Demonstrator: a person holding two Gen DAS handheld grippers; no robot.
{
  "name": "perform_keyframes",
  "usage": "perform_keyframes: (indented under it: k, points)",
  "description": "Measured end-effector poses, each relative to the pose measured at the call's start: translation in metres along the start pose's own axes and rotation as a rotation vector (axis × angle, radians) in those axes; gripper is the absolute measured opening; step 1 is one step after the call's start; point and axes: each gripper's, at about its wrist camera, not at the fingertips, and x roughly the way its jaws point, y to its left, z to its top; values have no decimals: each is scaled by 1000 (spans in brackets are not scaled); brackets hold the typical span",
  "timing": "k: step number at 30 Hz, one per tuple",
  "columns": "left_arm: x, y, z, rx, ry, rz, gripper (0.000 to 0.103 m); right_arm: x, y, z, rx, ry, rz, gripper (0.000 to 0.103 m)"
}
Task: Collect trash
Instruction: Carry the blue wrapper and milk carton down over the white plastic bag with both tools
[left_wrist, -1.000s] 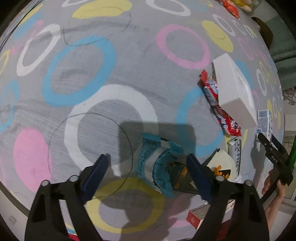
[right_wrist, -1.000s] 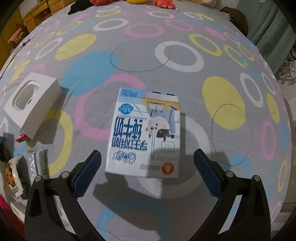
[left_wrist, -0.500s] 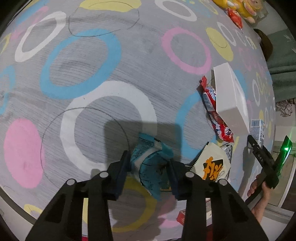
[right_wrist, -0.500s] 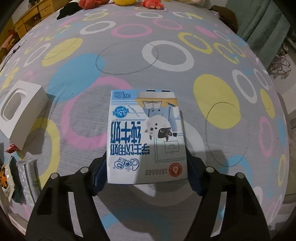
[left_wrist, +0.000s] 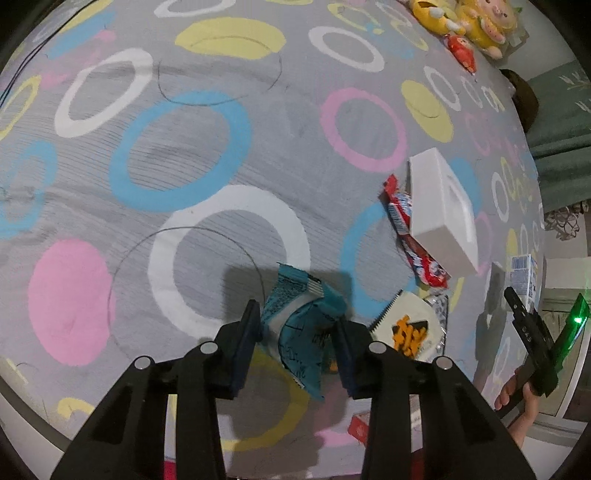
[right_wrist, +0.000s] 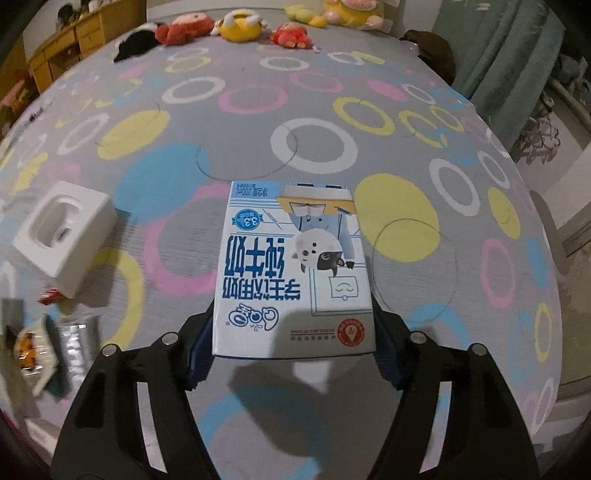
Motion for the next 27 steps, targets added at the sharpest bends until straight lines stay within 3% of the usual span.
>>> perform_keyframes:
  k: [6, 10, 19, 27]
  points:
    - [-35, -25, -36, 88, -68, 24, 38, -65, 3, -21, 20, -70, 30, 69]
    - [-54, -47, -77, 136, -81, 18, 38, -113, 11, -47, 30, -108, 56, 69]
    - [-82, -71, -173, 251, -128, 38, 38, -195, 33, -130, 25, -151, 120, 69]
    - [-80, -66, -240, 290, -121, 65, 38, -230, 49, -204, -17, -140, 130, 69]
